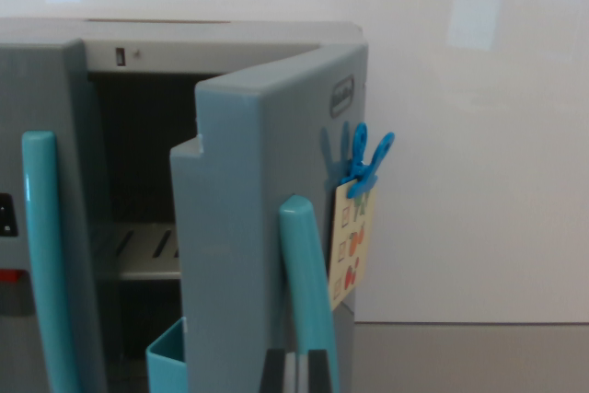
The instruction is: Close fridge door
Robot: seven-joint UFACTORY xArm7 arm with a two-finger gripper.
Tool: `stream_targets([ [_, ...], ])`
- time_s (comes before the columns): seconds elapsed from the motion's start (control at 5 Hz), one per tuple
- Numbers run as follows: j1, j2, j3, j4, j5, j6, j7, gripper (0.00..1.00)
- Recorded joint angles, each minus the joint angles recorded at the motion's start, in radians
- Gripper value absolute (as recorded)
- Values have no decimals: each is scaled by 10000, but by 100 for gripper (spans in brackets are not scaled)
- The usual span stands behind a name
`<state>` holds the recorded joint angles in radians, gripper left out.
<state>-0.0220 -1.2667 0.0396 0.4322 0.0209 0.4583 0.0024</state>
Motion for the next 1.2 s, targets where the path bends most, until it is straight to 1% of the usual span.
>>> stream_targets([
  [0.2, 0, 0, 0, 0, 0, 0, 0, 100],
  [0.4, 0, 35, -292, -1, 0, 0, 0, 100],
  [0.6, 0, 35, -292, -1, 0, 0, 0, 100],
  [0.8, 0, 209, -688, -1, 0, 0, 0, 100],
  [1.0, 0, 209, -688, -1, 0, 0, 0, 100],
  [1.2, 0, 753, -1000, -1, 0, 0, 0, 100],
])
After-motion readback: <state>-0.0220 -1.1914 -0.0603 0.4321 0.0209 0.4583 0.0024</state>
